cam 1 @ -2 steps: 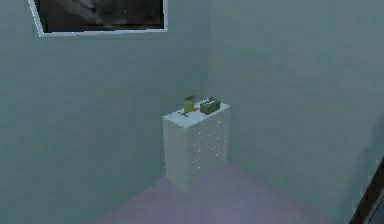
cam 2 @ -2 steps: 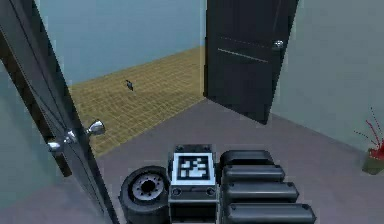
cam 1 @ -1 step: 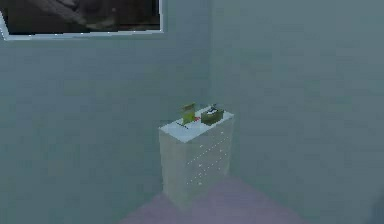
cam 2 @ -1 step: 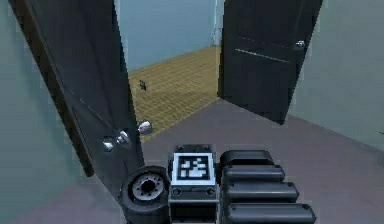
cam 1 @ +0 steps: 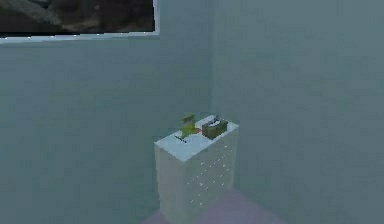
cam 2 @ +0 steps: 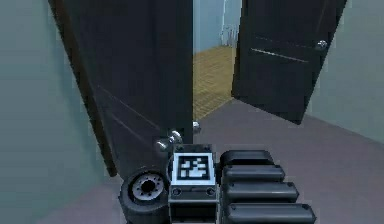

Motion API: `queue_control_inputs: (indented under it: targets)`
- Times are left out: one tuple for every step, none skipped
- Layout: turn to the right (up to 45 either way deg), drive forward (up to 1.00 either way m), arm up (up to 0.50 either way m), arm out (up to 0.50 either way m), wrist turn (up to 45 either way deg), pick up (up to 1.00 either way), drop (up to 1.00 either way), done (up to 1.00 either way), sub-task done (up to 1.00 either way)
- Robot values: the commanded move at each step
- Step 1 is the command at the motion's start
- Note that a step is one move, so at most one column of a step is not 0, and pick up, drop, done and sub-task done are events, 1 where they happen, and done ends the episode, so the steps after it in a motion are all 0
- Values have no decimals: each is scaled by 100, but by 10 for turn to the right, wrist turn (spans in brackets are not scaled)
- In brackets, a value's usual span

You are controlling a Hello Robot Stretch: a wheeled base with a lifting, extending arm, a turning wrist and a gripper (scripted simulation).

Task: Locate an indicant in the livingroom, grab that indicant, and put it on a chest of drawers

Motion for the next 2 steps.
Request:
queue_control_inputs:
  targets:
    - [210, 0, 0, 0, 0, 0, 0, 0, 0]
    - [0, 95, 0, 0, 0, 0, 0, 0, 0]
